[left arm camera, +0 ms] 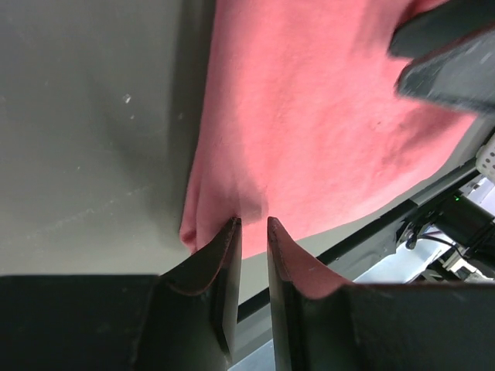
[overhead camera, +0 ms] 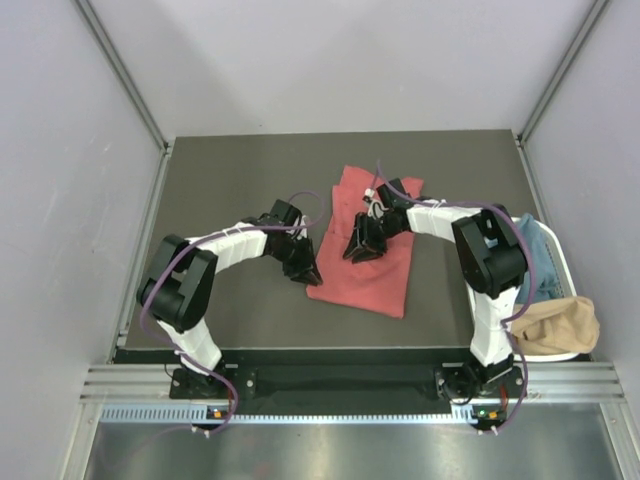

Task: Fold and stack the t-shirts
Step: Fold the tshirt

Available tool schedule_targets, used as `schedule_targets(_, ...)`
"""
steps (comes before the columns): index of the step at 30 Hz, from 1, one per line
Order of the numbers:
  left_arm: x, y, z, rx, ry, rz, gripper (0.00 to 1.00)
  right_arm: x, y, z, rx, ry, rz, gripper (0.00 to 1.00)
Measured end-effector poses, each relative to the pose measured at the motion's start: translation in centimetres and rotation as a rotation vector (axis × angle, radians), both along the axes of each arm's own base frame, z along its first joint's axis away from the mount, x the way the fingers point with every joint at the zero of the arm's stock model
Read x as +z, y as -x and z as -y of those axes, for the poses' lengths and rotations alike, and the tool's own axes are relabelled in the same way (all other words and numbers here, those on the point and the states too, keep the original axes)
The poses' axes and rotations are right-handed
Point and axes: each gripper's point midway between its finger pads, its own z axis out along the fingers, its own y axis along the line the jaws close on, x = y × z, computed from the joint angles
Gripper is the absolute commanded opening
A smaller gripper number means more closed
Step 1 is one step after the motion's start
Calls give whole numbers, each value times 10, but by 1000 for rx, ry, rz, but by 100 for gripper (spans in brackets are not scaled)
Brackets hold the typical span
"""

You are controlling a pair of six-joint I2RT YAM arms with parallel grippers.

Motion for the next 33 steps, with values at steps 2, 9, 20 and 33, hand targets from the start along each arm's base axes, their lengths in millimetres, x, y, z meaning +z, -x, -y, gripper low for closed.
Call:
schedule_targets(2, -3, 2, -1, 3, -2, -8, 24, -3, -6, 6, -19, 1, -4, 40)
schedule_targets(9, -8, 4, -2, 2, -7, -18, 26, -2, -39, 39, -102, -13, 15, 40)
schedule_targets(20, 24, -20, 10, -35, 22, 63, 34, 2, -57, 59, -65, 56, 70, 47)
schedule_targets(33, 31, -79, 54, -9, 134, 98, 29, 27, -17, 95, -66, 176, 156, 1)
